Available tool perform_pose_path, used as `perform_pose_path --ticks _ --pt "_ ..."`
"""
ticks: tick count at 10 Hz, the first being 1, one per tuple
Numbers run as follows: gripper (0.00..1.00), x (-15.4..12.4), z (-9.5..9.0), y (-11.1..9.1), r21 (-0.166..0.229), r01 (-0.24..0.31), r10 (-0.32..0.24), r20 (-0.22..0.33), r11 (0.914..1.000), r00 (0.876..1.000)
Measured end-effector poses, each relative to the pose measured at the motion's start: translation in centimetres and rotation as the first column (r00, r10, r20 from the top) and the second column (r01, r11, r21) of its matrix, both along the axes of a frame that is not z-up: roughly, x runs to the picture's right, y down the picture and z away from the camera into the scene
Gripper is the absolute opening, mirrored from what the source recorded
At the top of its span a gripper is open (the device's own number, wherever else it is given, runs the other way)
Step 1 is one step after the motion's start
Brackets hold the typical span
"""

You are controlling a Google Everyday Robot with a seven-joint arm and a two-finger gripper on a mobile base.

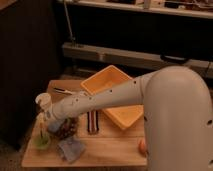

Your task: Place fork in plastic cup

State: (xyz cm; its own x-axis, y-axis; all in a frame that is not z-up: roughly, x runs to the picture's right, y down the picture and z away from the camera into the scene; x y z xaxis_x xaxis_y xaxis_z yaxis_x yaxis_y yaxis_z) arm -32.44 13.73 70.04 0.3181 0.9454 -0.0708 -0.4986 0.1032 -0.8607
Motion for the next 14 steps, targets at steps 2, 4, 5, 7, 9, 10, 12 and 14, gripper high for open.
perform_pose_path --ticks 2,4,5,7,9,10,12,14 --pt "0.0 -0.2 0.0 0.2 0.001 0.0 0.0 0.006 1.0 1.0" --pt "0.0 -0.4 0.0 0.4 0.018 0.0 -0.001 0.021 0.9998 1.0" --pt "0.0 -0.4 0.0 0.7 0.022 0.0 0.0 0.027 0.9998 1.0" --pt "0.0 -0.4 0.0 1.0 0.035 -0.002 0.0 0.043 0.9994 0.999" --pt "0.0 -0.4 0.1 1.3 0.037 -0.002 0.0 0.061 0.9993 0.998" --pt "0.04 -0.3 0.2 1.4 0.037 0.003 -0.006 0.072 0.9993 0.997" --pt "0.22 -0.5 0.1 1.8 0.036 0.013 -0.016 0.093 0.9993 0.996" --pt "0.44 -0.5 0.1 2.0 0.04 0.018 -0.022 0.112 0.999 0.993"
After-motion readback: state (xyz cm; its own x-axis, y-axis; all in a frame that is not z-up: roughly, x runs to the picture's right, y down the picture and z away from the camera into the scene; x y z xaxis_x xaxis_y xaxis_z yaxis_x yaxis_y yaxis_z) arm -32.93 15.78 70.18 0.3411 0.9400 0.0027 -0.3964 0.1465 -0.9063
